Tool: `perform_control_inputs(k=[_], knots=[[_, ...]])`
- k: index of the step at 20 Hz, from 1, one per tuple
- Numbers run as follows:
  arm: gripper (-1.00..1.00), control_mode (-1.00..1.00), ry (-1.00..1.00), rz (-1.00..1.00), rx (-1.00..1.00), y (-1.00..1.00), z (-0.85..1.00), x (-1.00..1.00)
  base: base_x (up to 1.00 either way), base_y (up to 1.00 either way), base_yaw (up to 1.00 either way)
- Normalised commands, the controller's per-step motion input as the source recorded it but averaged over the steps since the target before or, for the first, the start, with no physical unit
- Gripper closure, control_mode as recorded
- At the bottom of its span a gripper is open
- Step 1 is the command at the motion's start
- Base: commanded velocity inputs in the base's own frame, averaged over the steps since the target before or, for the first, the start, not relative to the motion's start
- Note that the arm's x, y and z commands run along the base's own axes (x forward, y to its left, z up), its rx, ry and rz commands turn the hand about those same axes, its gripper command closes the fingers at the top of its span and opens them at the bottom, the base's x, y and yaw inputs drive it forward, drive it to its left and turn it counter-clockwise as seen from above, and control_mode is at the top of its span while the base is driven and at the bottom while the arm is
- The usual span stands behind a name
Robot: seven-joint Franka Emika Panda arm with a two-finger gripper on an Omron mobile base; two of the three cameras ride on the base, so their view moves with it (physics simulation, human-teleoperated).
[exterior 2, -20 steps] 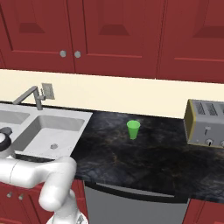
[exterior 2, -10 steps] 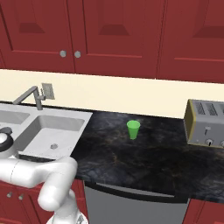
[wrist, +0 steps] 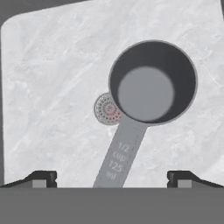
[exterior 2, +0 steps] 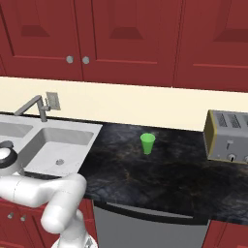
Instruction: Move any existing items from the left basin to the right basin for drying. Then move the cup from the counter to the left basin of the sink for washing.
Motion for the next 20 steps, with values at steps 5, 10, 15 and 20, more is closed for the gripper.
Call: perform_control_inputs(k=[5, 10, 15, 20], knots=[[-1.0, -1.0, 0.0, -0.08, 0.0, 0.0, -0.21, 0.0, 0.0, 0.0, 0.0], [-1.0, -1.0, 0.0, -0.05, 0.01, 0.0, -0.2, 0.0, 0.0, 0.0, 0.0], [-1.0, -1.0, 0.0, -0.02, 0.02, 0.0, -0.21, 0.0, 0.0, 0.0, 0.0], [-1.0, -1.0, 0.0, -0.01, 0.02, 0.0, -0.2, 0.0, 0.0, 0.0, 0.0]])
